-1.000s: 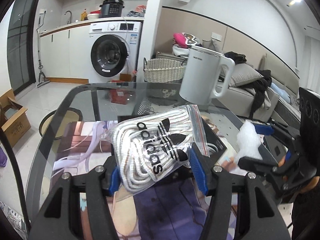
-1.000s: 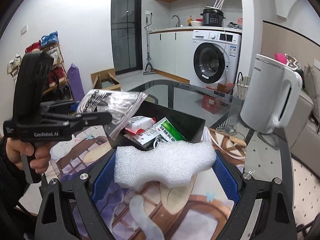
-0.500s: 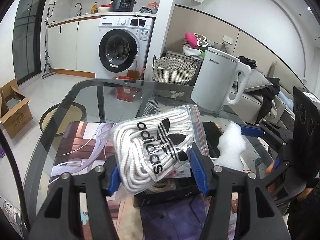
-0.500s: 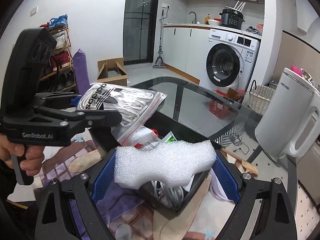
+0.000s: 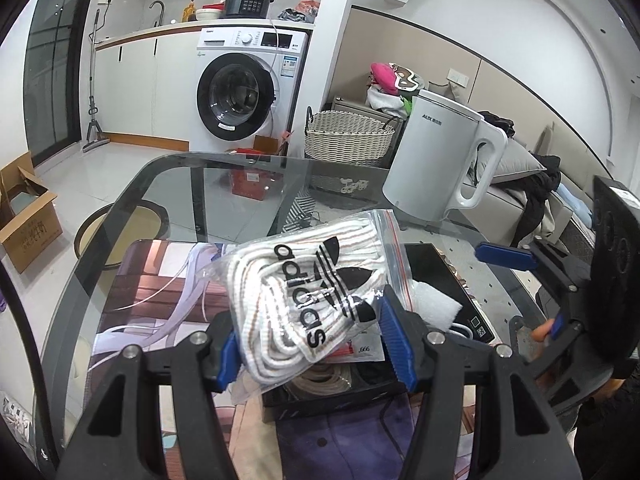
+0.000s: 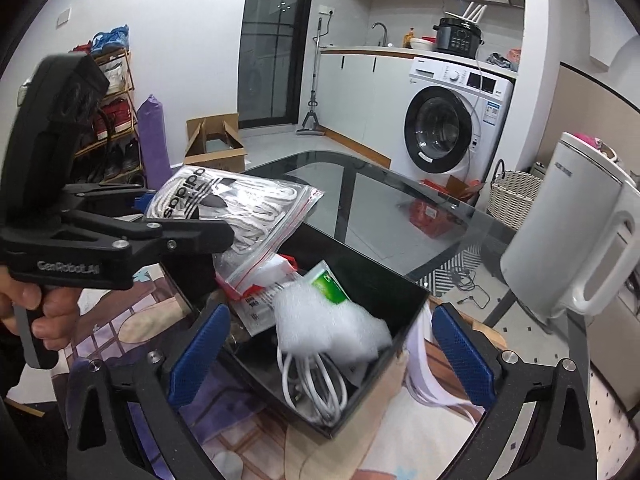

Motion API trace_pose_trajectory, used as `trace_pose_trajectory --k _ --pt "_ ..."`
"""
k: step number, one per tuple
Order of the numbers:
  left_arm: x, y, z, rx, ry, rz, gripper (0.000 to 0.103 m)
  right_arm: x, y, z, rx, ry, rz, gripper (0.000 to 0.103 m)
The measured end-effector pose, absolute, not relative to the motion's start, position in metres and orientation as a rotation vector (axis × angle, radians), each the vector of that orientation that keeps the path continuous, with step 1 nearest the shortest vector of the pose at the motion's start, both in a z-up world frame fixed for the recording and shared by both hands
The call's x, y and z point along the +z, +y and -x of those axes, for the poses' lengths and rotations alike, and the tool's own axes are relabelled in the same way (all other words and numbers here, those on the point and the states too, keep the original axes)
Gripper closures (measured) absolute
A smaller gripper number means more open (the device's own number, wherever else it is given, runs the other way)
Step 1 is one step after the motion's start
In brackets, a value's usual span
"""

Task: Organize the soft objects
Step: 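Carry the lace bag with the left gripper while the right carries the foam over the box, then open the left gripper over the box while the right releases the foam inside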

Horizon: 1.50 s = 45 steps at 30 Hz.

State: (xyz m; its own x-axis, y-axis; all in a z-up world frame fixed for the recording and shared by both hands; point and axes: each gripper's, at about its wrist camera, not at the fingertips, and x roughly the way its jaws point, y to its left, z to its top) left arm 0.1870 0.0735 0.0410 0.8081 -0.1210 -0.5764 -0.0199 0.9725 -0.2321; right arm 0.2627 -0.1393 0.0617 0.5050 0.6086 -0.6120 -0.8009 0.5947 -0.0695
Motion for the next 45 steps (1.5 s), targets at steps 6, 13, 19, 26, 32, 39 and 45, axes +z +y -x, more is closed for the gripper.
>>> trace_pose_trajectory --k 6,13,19,26,32,39,45 --pt "0.039 0.071 -0.193 -0.053 0.632 0.248 0.044 0.070 -0.162 -0.260 0.853 0.558 0.286 0.001" --pt "0.027 0.058 -0.208 -0.083 0.694 0.242 0.043 0.063 -0.160 -0.267 0.782 0.597 0.293 0.001" --pt "0.023 0.040 -0.211 -0.108 0.734 0.161 0.024 0.069 -0.169 -0.262 0.760 0.583 0.298 0.001" --pt "0.031 0.038 -0.196 -0.102 0.689 0.152 0.000 0.075 -0.179 -0.251 0.760 0.563 0.280 0.001" --pt "0.044 0.047 -0.175 -0.045 0.625 0.132 0.000 0.075 -0.189 -0.240 0.749 0.566 0.243 0.001" --pt "0.040 0.061 -0.170 0.033 0.639 0.105 0.000 0.069 -0.191 -0.230 0.740 0.585 0.215 0.001" --pt "0.042 0.062 -0.150 -0.004 0.600 0.105 0.000 0.066 -0.191 -0.213 0.748 0.579 0.196 0.001"
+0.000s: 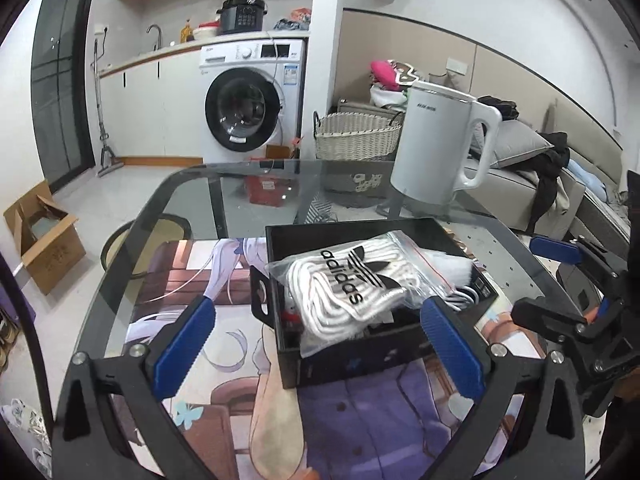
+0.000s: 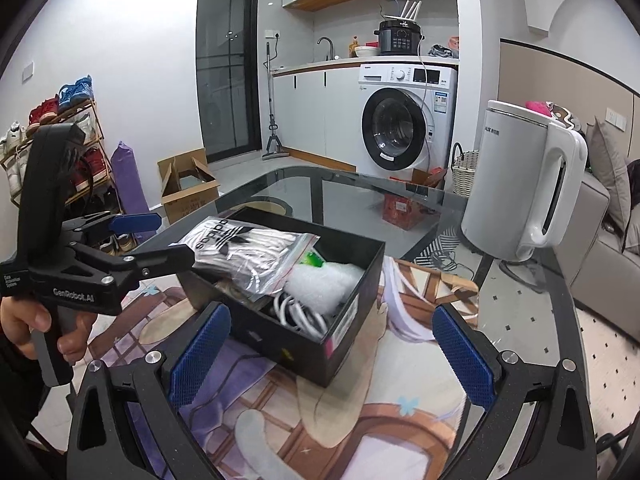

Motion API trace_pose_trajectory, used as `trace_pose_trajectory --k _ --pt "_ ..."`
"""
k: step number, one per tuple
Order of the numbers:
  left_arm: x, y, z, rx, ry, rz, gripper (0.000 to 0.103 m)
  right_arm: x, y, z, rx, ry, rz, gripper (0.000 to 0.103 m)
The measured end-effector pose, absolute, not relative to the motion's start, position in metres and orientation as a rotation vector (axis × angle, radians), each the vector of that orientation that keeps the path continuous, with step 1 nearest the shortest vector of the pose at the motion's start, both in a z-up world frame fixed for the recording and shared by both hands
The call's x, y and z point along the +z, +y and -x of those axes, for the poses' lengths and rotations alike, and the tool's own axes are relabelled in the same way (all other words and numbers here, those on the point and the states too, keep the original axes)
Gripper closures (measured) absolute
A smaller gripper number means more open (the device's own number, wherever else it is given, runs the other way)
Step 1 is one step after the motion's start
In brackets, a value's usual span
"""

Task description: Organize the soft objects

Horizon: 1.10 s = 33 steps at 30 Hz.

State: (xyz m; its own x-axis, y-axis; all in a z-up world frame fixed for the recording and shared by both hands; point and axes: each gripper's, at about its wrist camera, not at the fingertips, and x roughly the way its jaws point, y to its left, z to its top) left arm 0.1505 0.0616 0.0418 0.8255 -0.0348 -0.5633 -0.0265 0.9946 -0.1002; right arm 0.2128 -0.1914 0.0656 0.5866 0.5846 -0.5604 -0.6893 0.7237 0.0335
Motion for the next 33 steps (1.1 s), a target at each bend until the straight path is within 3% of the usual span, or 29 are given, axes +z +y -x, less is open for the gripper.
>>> trace_pose_trajectory --k 33 --pt "0.018 0.053 -0.112 0.030 0.458 0.090 0.000 0.048 -0.197 -0.179 0.738 0.462 0.133 0.001"
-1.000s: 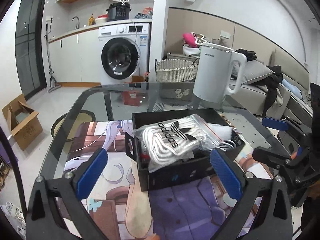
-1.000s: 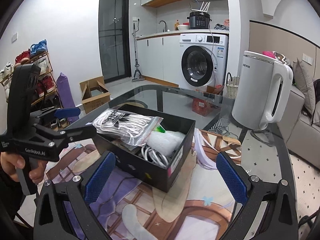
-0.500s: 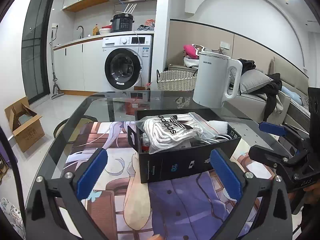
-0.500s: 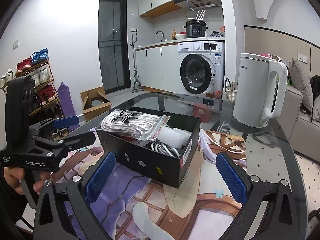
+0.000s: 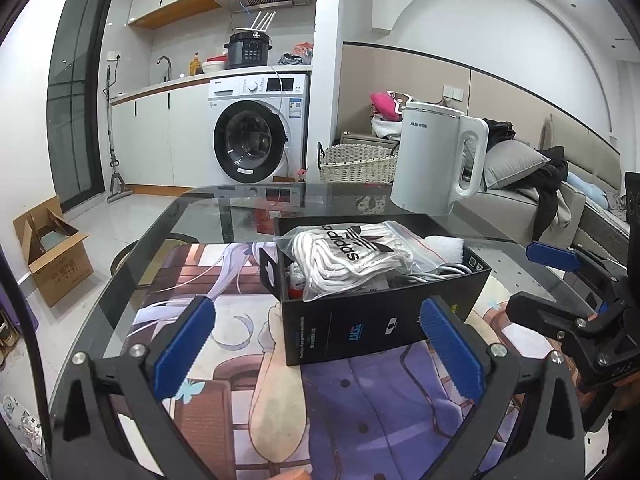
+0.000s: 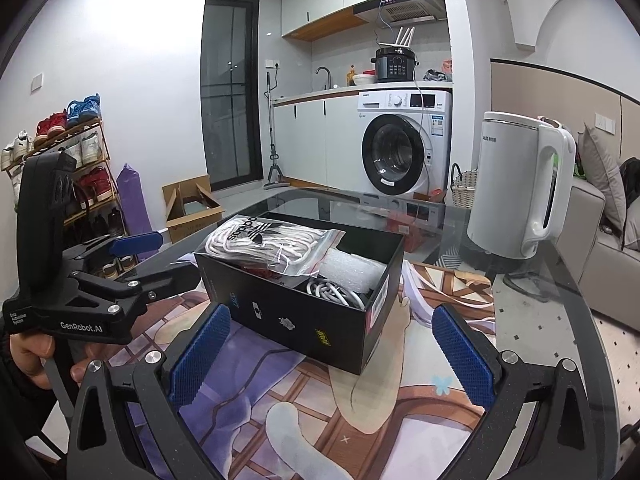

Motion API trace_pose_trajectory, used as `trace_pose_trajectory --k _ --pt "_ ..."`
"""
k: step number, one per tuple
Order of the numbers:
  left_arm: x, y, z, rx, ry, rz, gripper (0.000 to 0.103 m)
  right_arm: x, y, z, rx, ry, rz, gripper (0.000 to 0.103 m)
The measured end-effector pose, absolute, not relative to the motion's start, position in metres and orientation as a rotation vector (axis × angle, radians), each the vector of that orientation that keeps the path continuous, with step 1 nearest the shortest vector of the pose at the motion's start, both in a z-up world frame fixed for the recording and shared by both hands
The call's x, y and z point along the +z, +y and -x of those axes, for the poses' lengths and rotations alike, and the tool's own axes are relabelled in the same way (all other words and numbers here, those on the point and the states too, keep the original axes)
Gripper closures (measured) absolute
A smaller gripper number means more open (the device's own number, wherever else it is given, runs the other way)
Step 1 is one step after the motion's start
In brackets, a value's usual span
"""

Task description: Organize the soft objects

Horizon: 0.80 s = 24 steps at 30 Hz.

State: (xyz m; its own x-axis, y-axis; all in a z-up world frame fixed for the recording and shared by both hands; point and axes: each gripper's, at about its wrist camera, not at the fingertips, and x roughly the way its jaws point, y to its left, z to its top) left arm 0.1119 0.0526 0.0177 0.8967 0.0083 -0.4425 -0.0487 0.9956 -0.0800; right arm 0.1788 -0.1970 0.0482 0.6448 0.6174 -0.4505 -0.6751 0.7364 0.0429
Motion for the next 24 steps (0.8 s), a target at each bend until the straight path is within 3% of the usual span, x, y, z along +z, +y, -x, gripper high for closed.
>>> trace_pose_trajectory --k 24 --pt "0.0162 0.0508 -0.1087 0.036 0.444 0.090 0.000 0.0498 -0.2033 -0.1752 0.718 0.423 0.116 0.001"
